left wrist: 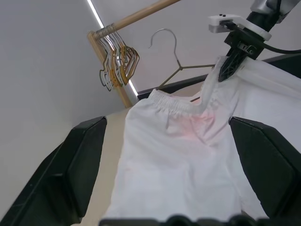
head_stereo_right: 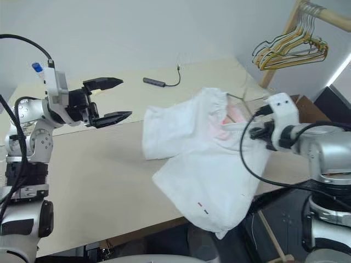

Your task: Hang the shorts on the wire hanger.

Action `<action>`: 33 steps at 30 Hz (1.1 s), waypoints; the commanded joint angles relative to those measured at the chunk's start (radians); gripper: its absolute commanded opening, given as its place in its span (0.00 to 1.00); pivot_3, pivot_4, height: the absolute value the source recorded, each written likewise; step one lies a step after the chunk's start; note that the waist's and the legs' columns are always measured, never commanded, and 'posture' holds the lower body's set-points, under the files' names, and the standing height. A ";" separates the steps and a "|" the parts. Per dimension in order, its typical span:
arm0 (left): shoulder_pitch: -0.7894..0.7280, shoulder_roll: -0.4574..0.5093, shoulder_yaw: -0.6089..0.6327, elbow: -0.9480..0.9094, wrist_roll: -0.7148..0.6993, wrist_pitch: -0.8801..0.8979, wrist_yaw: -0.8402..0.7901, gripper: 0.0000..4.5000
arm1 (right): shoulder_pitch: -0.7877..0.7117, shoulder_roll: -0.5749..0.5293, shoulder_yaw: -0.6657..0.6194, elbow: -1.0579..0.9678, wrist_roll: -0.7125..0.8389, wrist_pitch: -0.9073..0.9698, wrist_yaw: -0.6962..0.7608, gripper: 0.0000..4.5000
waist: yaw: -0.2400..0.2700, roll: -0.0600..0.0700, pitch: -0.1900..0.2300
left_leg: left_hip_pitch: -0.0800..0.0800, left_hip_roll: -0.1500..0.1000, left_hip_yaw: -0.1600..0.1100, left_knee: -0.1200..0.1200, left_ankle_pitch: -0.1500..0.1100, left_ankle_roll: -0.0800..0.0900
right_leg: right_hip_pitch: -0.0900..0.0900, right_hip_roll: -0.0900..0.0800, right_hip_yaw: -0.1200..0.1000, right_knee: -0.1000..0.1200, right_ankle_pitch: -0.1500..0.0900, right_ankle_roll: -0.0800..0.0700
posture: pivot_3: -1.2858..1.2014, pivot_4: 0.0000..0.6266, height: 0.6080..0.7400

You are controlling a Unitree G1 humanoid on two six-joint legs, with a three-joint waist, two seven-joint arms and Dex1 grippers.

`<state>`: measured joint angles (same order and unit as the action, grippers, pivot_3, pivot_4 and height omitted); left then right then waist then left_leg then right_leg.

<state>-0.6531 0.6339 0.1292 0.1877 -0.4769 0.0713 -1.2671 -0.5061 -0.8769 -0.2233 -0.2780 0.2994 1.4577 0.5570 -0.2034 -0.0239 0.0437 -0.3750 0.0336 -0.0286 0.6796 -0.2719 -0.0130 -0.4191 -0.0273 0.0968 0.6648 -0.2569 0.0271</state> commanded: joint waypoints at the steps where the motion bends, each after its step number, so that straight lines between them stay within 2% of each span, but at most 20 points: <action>1: -0.028 -0.001 0.002 -0.012 -0.015 0.007 -0.001 1.00 | -0.039 -0.024 -0.108 0.050 -0.047 0.025 -0.079 0.01 | -0.018 0.000 0.000 | 0.001 0.000 0.000 0.000 0.000 0.000 | 0.001 0.000 0.000 0.000 0.000 0.000 | 0.41 0.00 1.00; 7: -0.050 -0.029 -0.007 -0.073 -0.057 0.054 0.005 1.00 | -0.135 -0.027 -0.200 0.189 -0.132 0.016 -0.223 0.01 | -0.080 0.002 0.000 | 0.006 0.000 0.001 -0.003 0.000 0.000 | 0.012 0.000 0.002 -0.002 -0.001 0.002 | 0.40 0.00 1.00; 13: -0.011 -0.039 -0.017 -0.167 -0.079 0.097 0.023 1.00 | -0.270 0.044 -0.278 0.299 -0.239 -0.061 -0.435 0.01 | -0.115 0.004 -0.001 | 0.008 0.000 0.001 -0.003 -0.001 0.001 | 0.015 0.001 0.003 -0.002 -0.002 0.002 | 0.41 0.00 1.00; 21: 0.034 -0.071 -0.011 -0.266 -0.135 0.141 0.063 1.00 | -0.423 0.152 -0.321 0.465 -0.312 -0.244 -0.657 0.01 | -0.127 0.007 -0.002 | 0.009 0.000 0.002 -0.004 -0.001 0.001 | 0.016 0.001 0.005 -0.002 -0.002 0.003 | 0.42 0.00 1.00; 23: 0.042 -0.072 -0.015 -0.276 -0.128 0.147 0.078 1.00 | -0.447 0.149 -0.302 0.533 -0.329 -0.272 -0.697 0.01 | -0.125 0.007 -0.002 | 0.009 0.000 0.002 -0.004 -0.001 0.001 | 0.016 0.001 0.005 -0.002 -0.002 0.003 | 0.42 0.00 1.00; 27: 0.059 -0.077 -0.027 -0.292 -0.114 0.143 0.098 1.00 | -0.544 0.155 -0.360 0.721 -0.323 -0.373 -0.811 0.01 | -0.119 0.008 -0.002 | 0.009 -0.001 0.003 -0.004 -0.001 0.001 | 0.016 0.000 0.006 -0.003 -0.002 0.003 | 0.42 0.00 1.00; 33: 0.075 -0.074 -0.044 -0.303 -0.087 0.124 0.109 1.00 | -0.631 0.143 -0.416 0.899 -0.293 -0.456 -0.920 0.01 | -0.113 0.009 -0.002 | 0.009 -0.001 0.003 -0.005 -0.001 0.001 | 0.016 0.001 0.006 -0.003 -0.002 0.003 | 0.43 0.00 1.00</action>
<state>-0.5794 0.5553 0.0873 -0.0788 -0.5720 0.2164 -1.1677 -1.0858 -0.7093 -0.6158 0.6115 -0.0112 1.0501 -0.3292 -0.3162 -0.0154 0.0420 -0.3656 0.0322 -0.0251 0.6741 -0.2725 -0.0121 -0.4031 -0.0268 0.1034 0.6616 -0.2586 0.0298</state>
